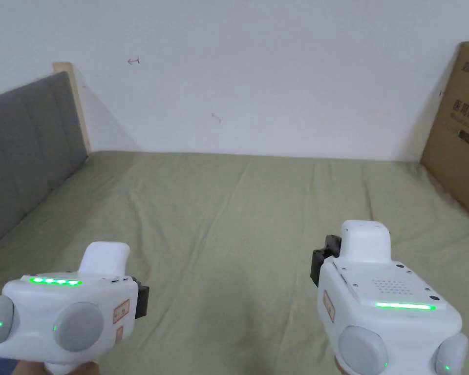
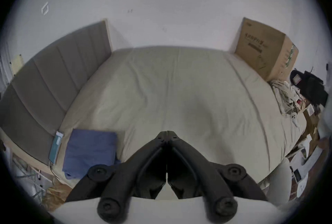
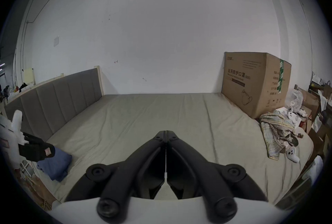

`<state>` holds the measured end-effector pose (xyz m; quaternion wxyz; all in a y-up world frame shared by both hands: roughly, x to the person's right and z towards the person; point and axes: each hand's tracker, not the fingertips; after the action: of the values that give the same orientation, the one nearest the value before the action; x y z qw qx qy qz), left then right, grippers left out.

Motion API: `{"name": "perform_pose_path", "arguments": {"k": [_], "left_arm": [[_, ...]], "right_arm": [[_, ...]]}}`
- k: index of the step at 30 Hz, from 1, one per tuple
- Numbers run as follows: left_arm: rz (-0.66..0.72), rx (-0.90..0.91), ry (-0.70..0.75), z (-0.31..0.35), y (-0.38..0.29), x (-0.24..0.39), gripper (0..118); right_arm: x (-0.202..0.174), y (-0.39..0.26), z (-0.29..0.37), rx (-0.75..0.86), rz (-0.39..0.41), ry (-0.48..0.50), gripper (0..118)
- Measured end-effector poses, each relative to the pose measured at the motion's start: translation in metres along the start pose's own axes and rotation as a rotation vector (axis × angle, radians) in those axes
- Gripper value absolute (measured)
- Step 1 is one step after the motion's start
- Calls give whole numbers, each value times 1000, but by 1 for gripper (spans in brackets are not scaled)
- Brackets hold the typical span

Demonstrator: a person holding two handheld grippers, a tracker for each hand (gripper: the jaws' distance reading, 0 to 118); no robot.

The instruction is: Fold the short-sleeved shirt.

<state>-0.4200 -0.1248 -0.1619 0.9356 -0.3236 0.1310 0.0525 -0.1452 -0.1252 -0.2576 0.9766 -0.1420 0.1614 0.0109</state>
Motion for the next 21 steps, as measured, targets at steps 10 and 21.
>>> {"name": "perform_pose_path", "arguments": {"k": [10,21], "left_arm": [[-69,337,31,79,46,53,0],[-101,489,75,106,46,93,0]], "right_arm": [[12,50,30,98,8,-8,1],[26,58,45,114,4,-31,1]]}}
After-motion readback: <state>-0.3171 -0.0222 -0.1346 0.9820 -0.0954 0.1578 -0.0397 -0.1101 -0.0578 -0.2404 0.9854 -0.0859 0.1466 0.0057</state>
